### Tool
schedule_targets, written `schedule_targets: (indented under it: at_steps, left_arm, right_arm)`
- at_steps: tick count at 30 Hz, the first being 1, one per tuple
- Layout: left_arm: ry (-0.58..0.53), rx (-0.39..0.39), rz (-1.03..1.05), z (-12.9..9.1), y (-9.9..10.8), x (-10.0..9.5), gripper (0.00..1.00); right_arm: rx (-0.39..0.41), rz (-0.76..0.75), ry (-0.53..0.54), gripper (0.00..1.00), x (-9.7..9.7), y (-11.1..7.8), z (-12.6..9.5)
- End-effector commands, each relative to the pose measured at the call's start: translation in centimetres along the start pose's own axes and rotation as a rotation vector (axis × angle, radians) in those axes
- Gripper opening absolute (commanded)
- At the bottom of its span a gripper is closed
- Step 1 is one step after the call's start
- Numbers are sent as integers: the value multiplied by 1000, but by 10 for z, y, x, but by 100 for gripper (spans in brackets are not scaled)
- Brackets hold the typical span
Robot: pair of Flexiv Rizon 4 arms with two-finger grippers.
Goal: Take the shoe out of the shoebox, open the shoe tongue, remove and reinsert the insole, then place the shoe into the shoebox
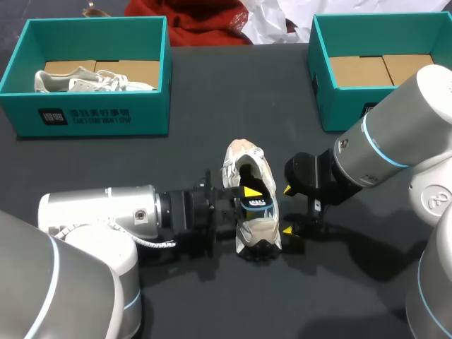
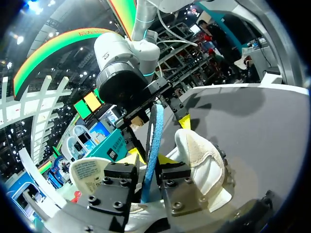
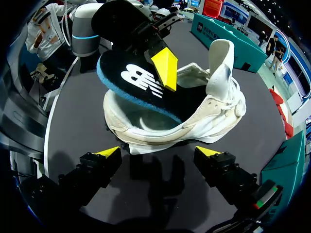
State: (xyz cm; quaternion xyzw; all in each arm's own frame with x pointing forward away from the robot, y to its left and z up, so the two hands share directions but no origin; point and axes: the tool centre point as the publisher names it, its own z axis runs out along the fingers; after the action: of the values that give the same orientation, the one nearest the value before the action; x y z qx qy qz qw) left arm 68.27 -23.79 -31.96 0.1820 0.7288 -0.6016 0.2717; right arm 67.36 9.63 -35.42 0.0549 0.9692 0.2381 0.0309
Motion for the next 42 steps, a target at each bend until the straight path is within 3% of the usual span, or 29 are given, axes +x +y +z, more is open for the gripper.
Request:
schedule_targets:
  at_steps: [1,11,13,31,38,41,42]
  left_arm:
    - [4,5,0,-4,-10,0,34]
    - [15,23,34,-2,-29,1,25]
    - [18,22,45,-1,-31,2,0]
    - [18,-75,164,4,12,7,0]
    - [13,-67,128,0,8,8,0]
    - [9,-50,106,-3,-1,7,31]
    - [7,-48,105,-4,-4,6,34]
  right_arm:
    - [0,-1,-2,100,1,0,1]
    - [0,-1,-2,100,1,0,1]
    - [0,-1,-2,100,1,0,1]
    - [0,-1,-2,100,1,0,1]
    - [0,-1,-2,100,1,0,1]
    - [0,-1,-2,100,1,0,1]
    - [0,-1,-2,100,1,0,1]
